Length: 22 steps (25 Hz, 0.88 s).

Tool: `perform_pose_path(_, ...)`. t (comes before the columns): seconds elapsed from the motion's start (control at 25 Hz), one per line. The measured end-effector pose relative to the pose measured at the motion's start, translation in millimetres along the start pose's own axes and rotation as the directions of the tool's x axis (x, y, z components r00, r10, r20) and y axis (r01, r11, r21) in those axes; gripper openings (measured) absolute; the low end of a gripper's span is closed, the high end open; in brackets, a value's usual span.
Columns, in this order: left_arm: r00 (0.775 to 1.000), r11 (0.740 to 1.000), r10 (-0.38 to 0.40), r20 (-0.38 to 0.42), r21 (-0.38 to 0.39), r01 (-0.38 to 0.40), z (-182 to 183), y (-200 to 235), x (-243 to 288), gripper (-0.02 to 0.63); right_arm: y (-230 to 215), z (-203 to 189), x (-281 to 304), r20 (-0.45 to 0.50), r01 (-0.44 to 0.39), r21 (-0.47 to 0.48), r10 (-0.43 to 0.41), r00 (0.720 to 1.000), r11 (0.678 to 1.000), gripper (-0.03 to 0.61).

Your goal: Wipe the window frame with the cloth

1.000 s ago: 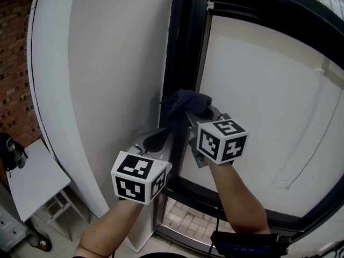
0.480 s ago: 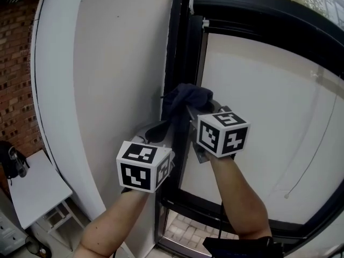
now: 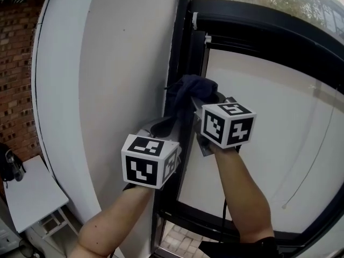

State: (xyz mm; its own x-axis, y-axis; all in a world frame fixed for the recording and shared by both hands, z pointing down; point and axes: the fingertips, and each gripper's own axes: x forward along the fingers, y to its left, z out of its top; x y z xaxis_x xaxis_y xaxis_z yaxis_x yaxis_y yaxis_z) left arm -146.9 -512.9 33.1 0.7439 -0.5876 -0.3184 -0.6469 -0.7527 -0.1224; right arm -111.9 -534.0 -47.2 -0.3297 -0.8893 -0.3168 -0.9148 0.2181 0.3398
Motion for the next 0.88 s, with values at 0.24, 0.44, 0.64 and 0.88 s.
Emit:
perform_pose_path(0.24,0.999,1.000,0.004,0.043,-0.001,-0.004,26.6,7.2,10.2,-0.006,-12.0,35.8,12.7,0.038,0.017,-0.037,-0.016,0.999,0.999,0.051)
perform_pose_path(0.44,0.998,1.000,0.004,0.061,0.000,-0.004,45.8,10.5,17.5,-0.006,-20.5,61.9,22.9,0.062,0.040,-0.064,-0.036,0.997,0.997,0.051)
perform_pose_path(0.64,0.996,0.999,0.026,0.080,0.024,-0.028,67.1,17.0,20.4,-0.006,-30.9,86.7,31.2,0.080,0.095,-0.088,-0.088,0.993,0.992,0.051)
perform_pose_path(0.88,0.993,1.000,0.005,0.118,0.030,-0.009,87.0,13.0,19.9,-0.006,-38.0,107.6,33.8,0.109,0.110,-0.079,-0.101,0.989,0.991,0.051)
